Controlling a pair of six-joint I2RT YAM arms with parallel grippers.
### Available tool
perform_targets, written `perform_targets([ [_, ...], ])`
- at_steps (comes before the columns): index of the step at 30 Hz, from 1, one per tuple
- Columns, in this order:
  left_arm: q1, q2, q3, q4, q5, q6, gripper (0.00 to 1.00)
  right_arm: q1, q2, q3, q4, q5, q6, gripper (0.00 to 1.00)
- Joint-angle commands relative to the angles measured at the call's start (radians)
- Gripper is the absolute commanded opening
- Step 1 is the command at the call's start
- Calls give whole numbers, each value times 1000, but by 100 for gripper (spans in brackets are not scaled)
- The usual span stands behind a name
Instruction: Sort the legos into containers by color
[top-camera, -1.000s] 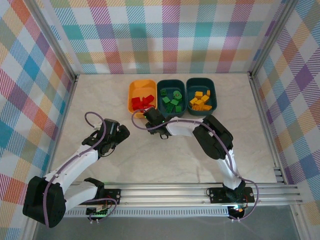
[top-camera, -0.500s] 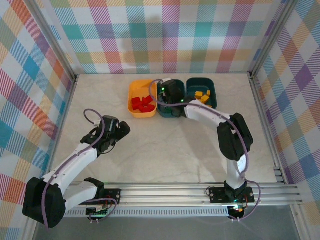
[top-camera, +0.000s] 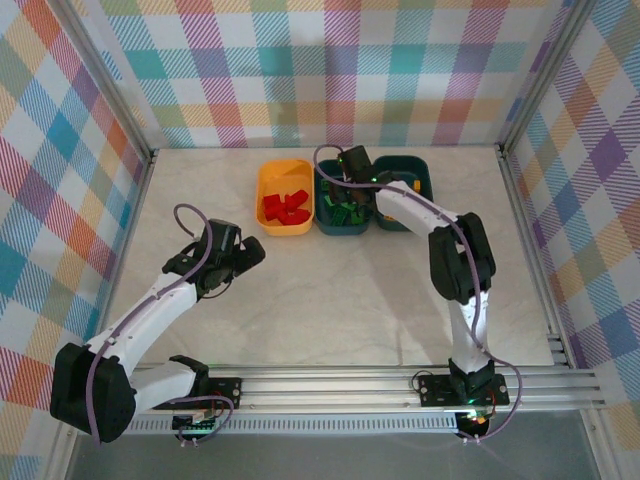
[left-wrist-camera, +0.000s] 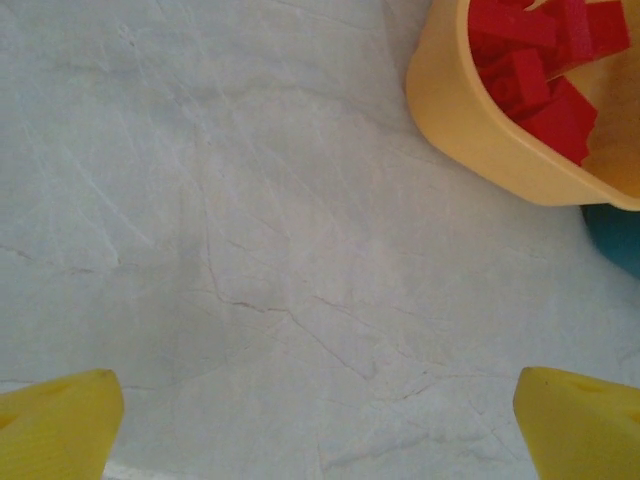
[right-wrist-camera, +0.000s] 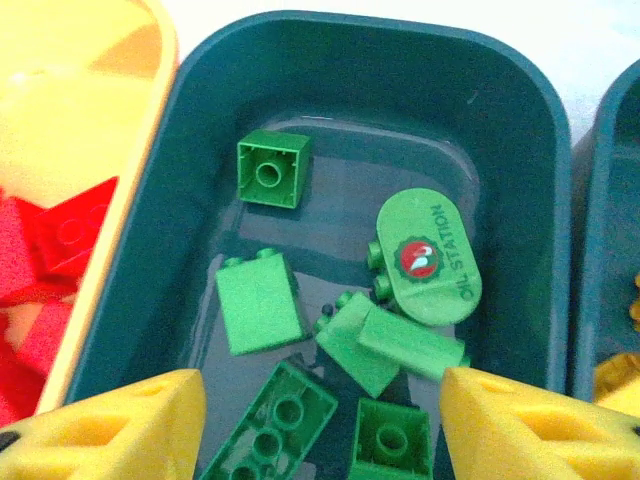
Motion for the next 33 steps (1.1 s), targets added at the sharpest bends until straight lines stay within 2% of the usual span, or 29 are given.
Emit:
perform_targets([
  [1, 9, -34, 37, -27, -10, 25, 100, 10, -173, -77, 32, -25, 30, 64],
  [6, -3, -117, 67, -9, -75, 51, 100, 55, -483, -374, 184, -80, 67, 71],
  [7, -7, -146, 72, 0, -92, 34, 100, 75, -557, -438, 222, -86, 55, 77],
  [9, -21, -207, 53, 74, -97, 20, 100, 118, -683, -537, 273, -96, 1, 100],
  [13, -84, -301, -1, 253, -160, 66, 100, 153, -883, -695, 363, -96, -18, 100],
  [15, -95, -293, 3, 267, -207, 100, 100, 153, -945, -777, 445, -63, -64, 100],
  [18, -96, -248, 1, 279, -280, 117, 100, 152, -997, -820, 427, 78, -60, 100],
  [19, -96, -237, -14, 314, -279, 168, 100, 151, -1007, -828, 424, 111, -69, 100],
  [20, -96, -230, -27, 338, -267, 243, 100, 150, -1011, -838, 431, 126, -87, 100],
  [23, -95, -210, -87, 447, -299, 336, 100, 133, -1008, -904, 552, 131, -209, 100],
  [25, -84, -251, -184, 651, -202, 473, 100, 98, -1000, -970, 662, 124, -239, 100],
  [27, -83, -321, -266, 804, -119, 593, 100, 43, -994, -1024, 725, 93, -204, 100],
  [29, -80, -369, -293, 831, -199, 684, 100, -13, -991, -1072, 770, 49, -182, 100],
  [31, -59, -373, -337, 880, -302, 784, 100, -60, -974, -1137, 856, 9, -242, 100],
  [33, -16, -324, -419, 988, -386, 793, 100, -97, -938, -1195, 949, 4, -309, 100],
])
